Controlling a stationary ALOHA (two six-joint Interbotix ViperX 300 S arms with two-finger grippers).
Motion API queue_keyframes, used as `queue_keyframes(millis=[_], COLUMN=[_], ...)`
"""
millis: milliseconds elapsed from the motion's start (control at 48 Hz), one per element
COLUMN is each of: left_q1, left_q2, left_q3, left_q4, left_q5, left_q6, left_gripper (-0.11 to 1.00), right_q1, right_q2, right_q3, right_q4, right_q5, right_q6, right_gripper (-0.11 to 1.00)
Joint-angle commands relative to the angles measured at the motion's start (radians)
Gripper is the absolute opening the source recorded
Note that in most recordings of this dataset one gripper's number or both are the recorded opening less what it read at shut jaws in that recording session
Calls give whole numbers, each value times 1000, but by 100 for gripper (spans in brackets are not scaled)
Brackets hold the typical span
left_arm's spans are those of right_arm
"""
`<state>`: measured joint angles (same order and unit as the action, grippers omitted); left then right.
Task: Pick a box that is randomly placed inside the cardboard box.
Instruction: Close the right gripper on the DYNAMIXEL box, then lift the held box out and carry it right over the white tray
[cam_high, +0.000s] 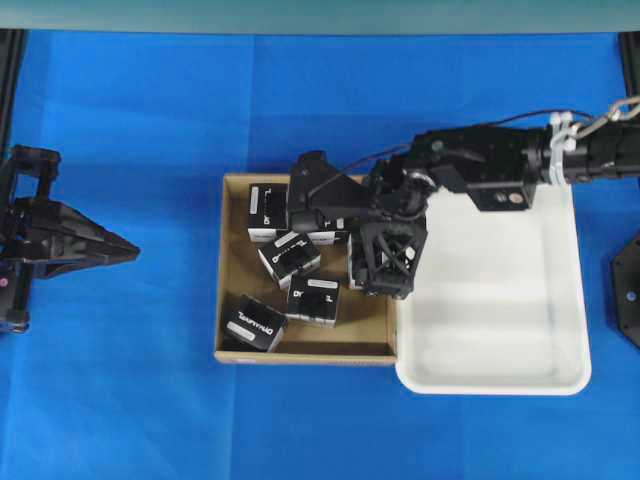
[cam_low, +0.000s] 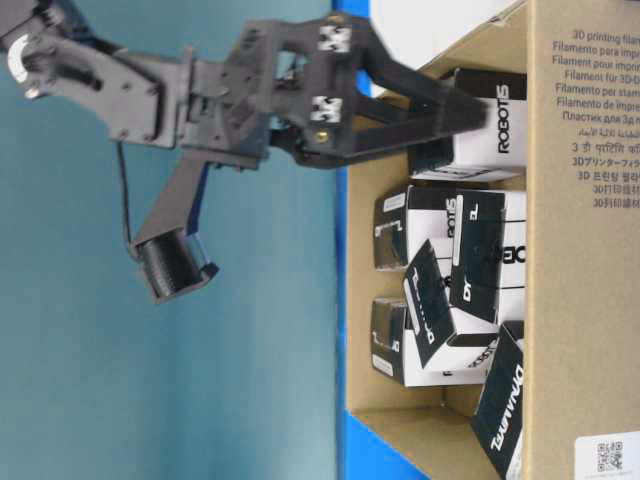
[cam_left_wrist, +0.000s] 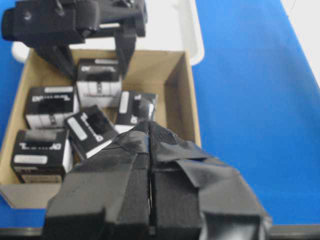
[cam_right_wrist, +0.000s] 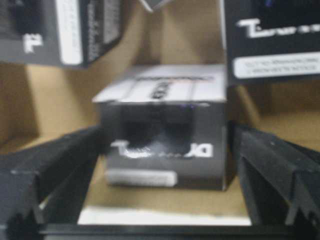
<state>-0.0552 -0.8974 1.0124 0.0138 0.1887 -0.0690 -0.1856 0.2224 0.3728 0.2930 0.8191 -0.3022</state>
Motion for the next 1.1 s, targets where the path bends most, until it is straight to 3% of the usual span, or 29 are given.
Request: queue_keyframes(millis=[0, 479, 583, 688, 1083], left_q1=[2, 2, 2, 2, 2], left_q2=[9, 34, 35, 35, 35], left_q3=[-21, -23, -23, -23, -23], left_q4=[3, 3, 2, 3, 3], left_q5=[-12, -31, -34, -34, -32], left_q6=[-2, -5, -12, -15, -15], left_gripper=[-7, -7, -7, -7, -7], right_q1=[5, 15, 23, 26, -23], right_q2=[-3, 0, -5, -23, -172], right_q3=[12, 26, 14, -20, -225], right_q4=[11, -12, -12, -11, -12], right_q5=[-12, -69, -51, 2, 244], right_q6=[9, 14, 14, 15, 35], right_gripper=[100, 99, 90, 72, 72])
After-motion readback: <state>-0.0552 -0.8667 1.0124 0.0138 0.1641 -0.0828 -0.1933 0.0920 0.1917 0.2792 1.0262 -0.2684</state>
